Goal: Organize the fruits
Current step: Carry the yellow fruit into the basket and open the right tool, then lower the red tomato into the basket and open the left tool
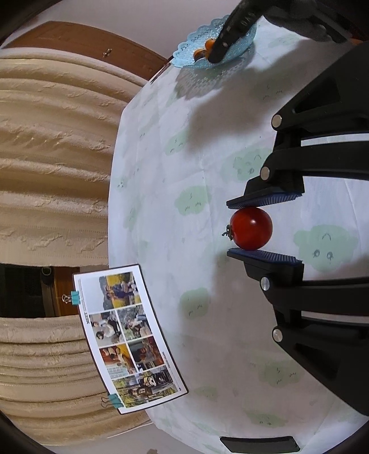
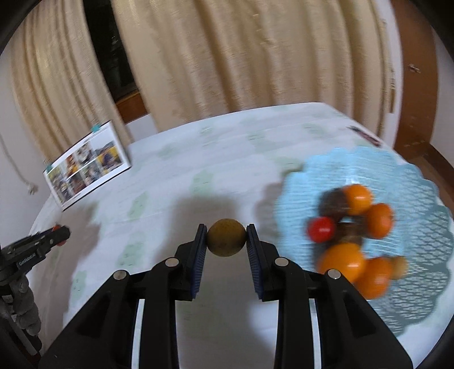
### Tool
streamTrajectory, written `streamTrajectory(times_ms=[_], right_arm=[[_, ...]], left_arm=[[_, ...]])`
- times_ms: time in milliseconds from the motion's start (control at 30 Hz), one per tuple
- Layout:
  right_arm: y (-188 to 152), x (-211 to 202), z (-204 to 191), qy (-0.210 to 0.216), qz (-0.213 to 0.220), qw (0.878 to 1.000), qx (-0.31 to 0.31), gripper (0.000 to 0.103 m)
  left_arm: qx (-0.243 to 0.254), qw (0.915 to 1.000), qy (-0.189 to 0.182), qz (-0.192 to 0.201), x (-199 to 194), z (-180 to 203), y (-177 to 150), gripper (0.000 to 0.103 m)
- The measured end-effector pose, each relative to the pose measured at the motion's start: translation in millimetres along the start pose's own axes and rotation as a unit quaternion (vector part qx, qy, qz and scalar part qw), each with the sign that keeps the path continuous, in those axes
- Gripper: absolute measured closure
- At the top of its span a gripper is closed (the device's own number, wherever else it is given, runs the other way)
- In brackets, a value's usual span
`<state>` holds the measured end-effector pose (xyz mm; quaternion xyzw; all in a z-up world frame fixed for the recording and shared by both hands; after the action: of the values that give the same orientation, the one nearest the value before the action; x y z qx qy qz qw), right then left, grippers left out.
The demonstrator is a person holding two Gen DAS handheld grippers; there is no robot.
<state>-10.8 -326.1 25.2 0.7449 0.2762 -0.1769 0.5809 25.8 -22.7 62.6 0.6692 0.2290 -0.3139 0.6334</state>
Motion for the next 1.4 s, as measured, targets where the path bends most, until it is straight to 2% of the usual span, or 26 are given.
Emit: streamTrajectory(times_ms=[67, 500, 733, 867, 900, 933, 967, 1133, 1400], right_arm=[[2, -7, 11, 0.004, 0.005, 1.000, 0.010, 0.074], [8, -49, 77, -0.066, 0.032, 0.996, 0.042, 0.074], [3, -51, 104, -0.074, 0.027, 0.995, 0.069, 0.074], [0, -48, 113, -0.063, 0.023, 0.994, 0.092, 0.073], [0, -49, 115, -0.060, 0.023, 0.993, 0.096, 0.071], [0, -51, 118, -0.057, 0.026, 0.992, 0.105, 0.058], [-1, -55, 123, -0.053, 0.035, 0.991, 0.116, 0.054], [-5, -73, 136, -0.054, 0.058, 0.987, 0.137, 0.053], [-19, -101, 142, -0.095, 0.101, 0.981, 0.136, 0.052]], left_arm=[[0.005, 1.0000, -0.003, -0.001, 0, 6, 0, 0.074], [0.027, 0.9996, -0.013, 0.000, -2, 32, 0, 0.074], [0.038, 0.9991, -0.019, -0.001, -3, 45, 1, 0.074], [0.045, 0.9987, -0.022, 0.000, -4, 54, 2, 0.074], [0.046, 0.9987, -0.023, 0.000, -4, 56, 2, 0.074], [0.049, 0.9985, -0.024, 0.000, -4, 59, 2, 0.074], [0.051, 0.9984, -0.025, 0.000, -5, 62, 3, 0.074], [0.068, 0.9969, -0.039, 0.002, -6, 83, 5, 0.074], [0.103, 0.9908, -0.087, 0.005, -9, 136, 13, 0.074]])
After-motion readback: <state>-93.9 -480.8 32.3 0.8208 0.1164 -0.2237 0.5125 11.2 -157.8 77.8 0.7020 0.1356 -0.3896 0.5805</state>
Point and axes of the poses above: each gripper's, at about its wrist camera, not at the fingertips, and x roughly the way its jaws point, z to its right, y to its top, the point moved 1 cm from there along x, roughly the way its jaws point, and after that the axes turned 6 degrees about y, right-handed, at the moved point
